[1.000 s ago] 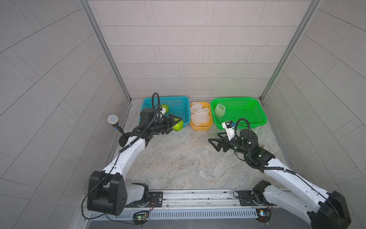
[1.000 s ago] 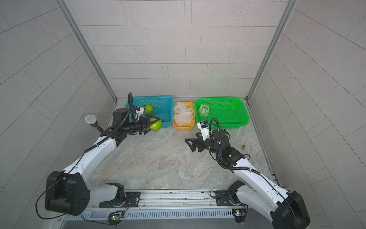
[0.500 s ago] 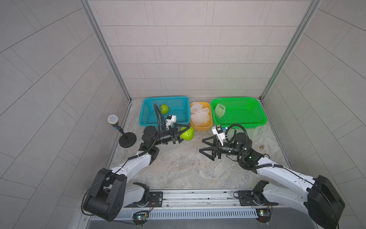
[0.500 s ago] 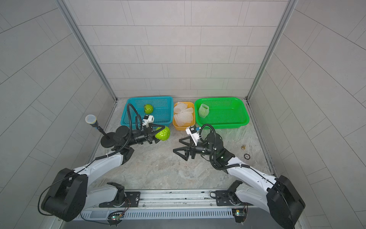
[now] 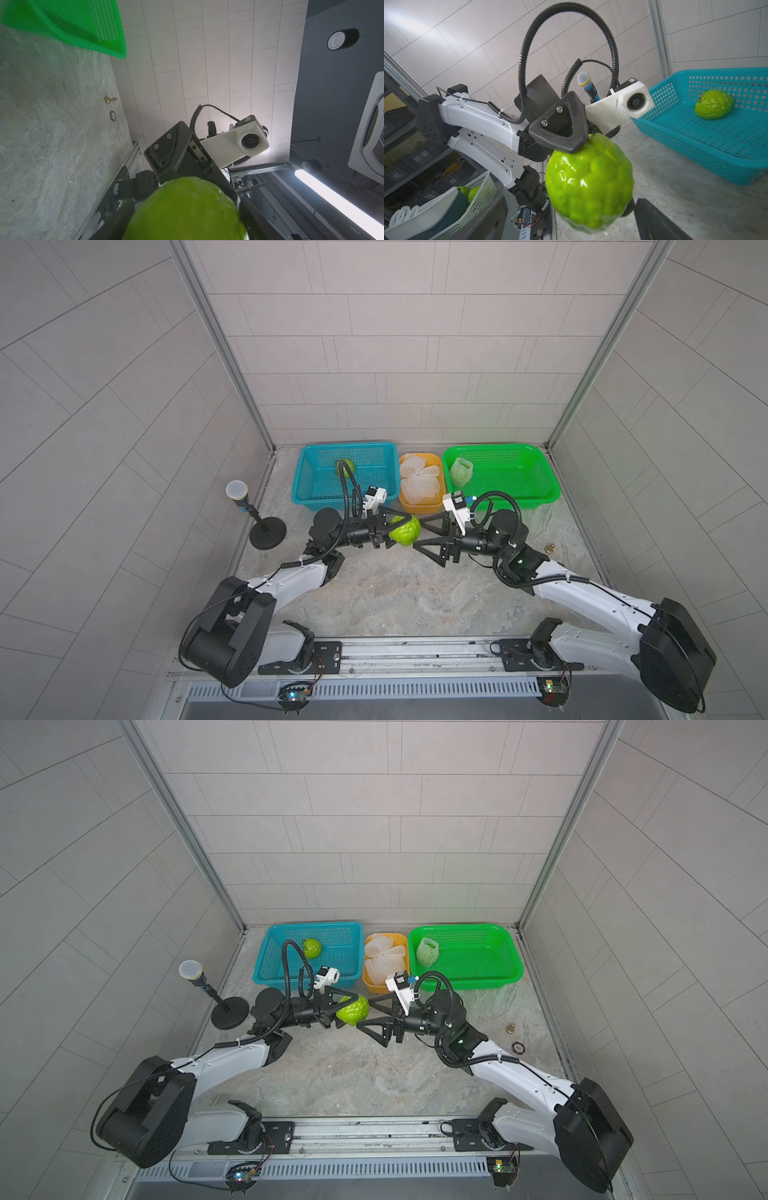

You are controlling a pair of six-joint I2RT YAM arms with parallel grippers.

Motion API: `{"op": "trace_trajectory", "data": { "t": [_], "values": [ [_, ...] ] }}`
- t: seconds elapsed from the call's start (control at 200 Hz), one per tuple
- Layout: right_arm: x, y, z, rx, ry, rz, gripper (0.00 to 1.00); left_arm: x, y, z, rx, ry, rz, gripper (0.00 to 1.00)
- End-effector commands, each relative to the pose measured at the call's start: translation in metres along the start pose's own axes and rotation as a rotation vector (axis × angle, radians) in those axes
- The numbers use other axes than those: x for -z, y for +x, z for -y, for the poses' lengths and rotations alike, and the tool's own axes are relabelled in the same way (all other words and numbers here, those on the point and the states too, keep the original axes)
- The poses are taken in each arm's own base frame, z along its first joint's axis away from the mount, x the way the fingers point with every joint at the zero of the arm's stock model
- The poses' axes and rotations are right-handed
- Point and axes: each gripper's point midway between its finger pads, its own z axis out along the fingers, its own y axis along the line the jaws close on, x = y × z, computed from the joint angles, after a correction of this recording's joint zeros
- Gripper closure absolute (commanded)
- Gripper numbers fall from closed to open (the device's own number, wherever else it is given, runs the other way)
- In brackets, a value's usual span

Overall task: Sleeve custard apples in foam nets
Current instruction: Place the custard apple at the center of the board.

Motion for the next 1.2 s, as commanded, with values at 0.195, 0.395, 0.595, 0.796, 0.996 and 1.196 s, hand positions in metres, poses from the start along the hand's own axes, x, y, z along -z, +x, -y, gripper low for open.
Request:
{"op": "trace_trajectory", "data": {
  "t": [0.195,0.395,0.595,0.796,0.996,1.196],
  "values": [
    [-0.014,-0.008,-0.017,0.047,-0.091,-0.018,0.00,-0.011,0.017,0.011,-0.108,-0.011,-0.074,0.27],
    [-0.021,0.017,-0.029,0.039,-0.150,-0.106,0.01,-0.011,0.016,0.017,-0.125,-0.014,-0.073,0.27],
    [-0.018,0.022,-0.033,0.037,-0.157,-0.115,0.04,-0.012,0.016,0.018,-0.126,-0.011,-0.070,0.27],
    [-0.019,0.034,-0.032,0.031,-0.149,-0.157,0.10,-0.012,0.014,0.024,-0.126,0.014,-0.060,0.28],
    [-0.017,0.029,-0.034,0.047,-0.140,-0.137,0.27,-0.012,0.013,0.021,-0.117,0.008,-0.056,0.25],
    [-0.011,0.023,-0.026,0.088,-0.055,-0.122,0.37,-0.009,0.009,0.001,-0.107,-0.074,-0.019,0.13]
  ]
}}
